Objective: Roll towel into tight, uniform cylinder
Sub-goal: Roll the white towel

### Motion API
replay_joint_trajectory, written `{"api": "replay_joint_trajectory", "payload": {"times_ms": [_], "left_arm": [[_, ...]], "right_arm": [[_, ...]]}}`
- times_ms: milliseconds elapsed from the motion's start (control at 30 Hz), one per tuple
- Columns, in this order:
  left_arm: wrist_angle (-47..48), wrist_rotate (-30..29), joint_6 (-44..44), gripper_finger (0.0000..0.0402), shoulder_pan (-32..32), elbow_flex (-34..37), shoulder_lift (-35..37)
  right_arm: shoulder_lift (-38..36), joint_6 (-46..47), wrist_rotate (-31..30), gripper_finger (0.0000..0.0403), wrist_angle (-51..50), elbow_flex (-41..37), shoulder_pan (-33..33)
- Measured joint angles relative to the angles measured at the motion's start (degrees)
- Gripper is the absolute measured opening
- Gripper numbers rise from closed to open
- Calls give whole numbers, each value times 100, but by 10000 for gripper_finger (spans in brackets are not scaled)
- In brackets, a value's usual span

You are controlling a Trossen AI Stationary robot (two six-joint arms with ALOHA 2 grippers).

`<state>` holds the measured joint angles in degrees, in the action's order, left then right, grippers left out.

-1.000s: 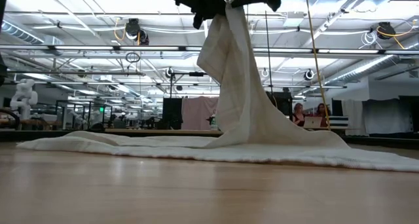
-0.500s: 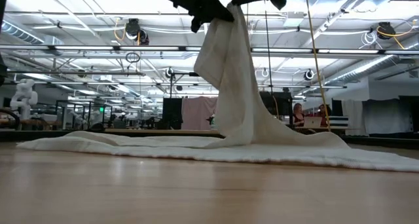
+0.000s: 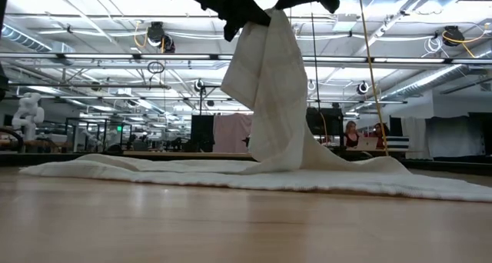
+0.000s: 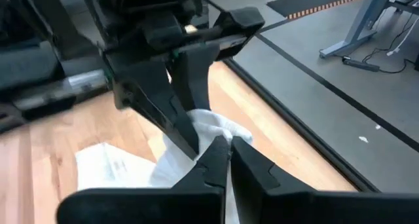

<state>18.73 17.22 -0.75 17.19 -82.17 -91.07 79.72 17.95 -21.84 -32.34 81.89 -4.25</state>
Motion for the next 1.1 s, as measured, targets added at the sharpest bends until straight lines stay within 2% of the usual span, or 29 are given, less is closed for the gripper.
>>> {"api": "replay_joint_trajectory", "payload": {"times_ms": [167, 300, 400, 633, 767, 900, 1100], "left_arm": [[-15, 327, -40, 15, 0, 0, 0], [-11, 367, -40, 15, 0, 0, 0], [10, 371, -40, 15, 0, 0, 0], [1, 373, -38, 15, -7, 0, 0], [-16, 371, -36, 15, -7, 0, 0], [-18, 371, -32, 15, -7, 0, 0], [-21, 379, 6, 15, -7, 0, 0]], "right_arm": [[-26, -21, 366, 4, -57, 0, -60], [-26, 125, 380, 13, -82, 0, -63], [-28, 87, 375, 42, -50, 0, -67], [-28, 92, 398, 142, 40, 0, -66], [-28, 63, 541, 174, 89, 0, -85], [-28, 37, 923, 168, 86, 0, -163], [-28, -86, 1239, 119, 82, 0, -298]]}}
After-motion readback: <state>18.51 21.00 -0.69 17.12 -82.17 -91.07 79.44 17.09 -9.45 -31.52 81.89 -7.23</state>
